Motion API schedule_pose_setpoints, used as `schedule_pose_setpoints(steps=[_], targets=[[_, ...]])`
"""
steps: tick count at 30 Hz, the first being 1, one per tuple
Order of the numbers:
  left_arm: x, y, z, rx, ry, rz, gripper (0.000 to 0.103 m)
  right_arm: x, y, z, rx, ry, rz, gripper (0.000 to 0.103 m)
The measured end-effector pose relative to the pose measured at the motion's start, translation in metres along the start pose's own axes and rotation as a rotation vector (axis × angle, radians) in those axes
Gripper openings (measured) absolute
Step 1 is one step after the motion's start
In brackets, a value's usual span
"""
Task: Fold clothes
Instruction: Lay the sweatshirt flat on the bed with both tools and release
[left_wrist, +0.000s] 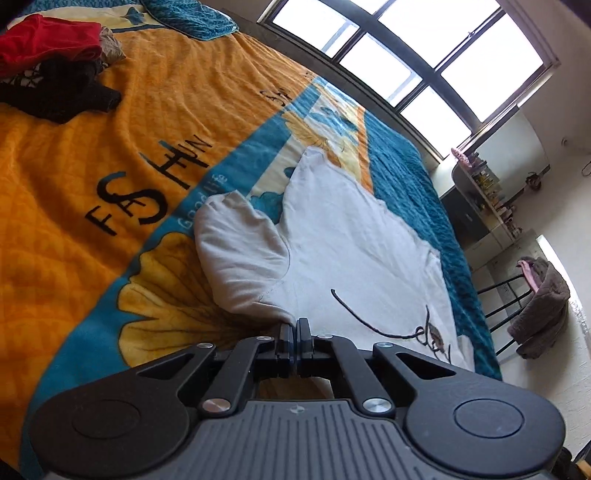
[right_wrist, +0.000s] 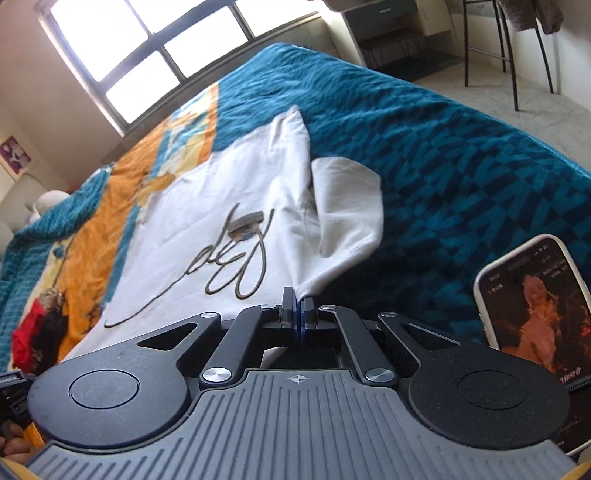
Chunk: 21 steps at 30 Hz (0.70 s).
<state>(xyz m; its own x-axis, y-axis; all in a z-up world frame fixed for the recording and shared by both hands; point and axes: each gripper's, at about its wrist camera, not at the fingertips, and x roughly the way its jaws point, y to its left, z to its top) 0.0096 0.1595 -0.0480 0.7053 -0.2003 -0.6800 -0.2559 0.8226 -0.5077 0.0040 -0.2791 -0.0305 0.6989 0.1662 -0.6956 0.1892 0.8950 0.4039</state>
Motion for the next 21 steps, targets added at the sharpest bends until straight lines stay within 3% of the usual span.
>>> schedule_pose_setpoints(steps=[3,4,6,7,8,14,18,21], targets=[[0.016,0.0,-0.019,0.058,0.06,0.088,0.0,0.016,-0.004,-0.014,-0.034,0.07,-0.042,0.002],[0.019,-0.001,-0.024,0.077,0.083,0.101,0.0,0.02,-0.003,-0.018,-0.052,0.085,-0.059,0.014],[0.019,-0.005,-0.03,0.104,0.1,0.108,0.011,0.016,-0.005,-0.026,-0.05,0.079,-0.101,0.031],[0.019,-0.008,-0.033,0.113,0.1,0.112,0.013,0.011,-0.008,-0.03,-0.031,0.078,-0.107,0.047],[0.018,-0.01,-0.035,0.123,0.101,0.116,0.018,0.008,-0.007,-0.034,-0.021,0.089,-0.099,0.049],[0.015,-0.048,-0.043,0.261,0.079,0.146,0.033,-0.012,0.03,-0.057,-0.148,0.101,-0.068,0.051],[0.015,-0.072,-0.051,0.347,0.085,0.14,0.036,-0.019,0.058,-0.06,-0.25,0.09,-0.006,0.054],[0.022,-0.084,-0.056,0.401,0.082,0.132,0.044,-0.017,0.074,-0.063,-0.33,0.06,0.035,0.049]])
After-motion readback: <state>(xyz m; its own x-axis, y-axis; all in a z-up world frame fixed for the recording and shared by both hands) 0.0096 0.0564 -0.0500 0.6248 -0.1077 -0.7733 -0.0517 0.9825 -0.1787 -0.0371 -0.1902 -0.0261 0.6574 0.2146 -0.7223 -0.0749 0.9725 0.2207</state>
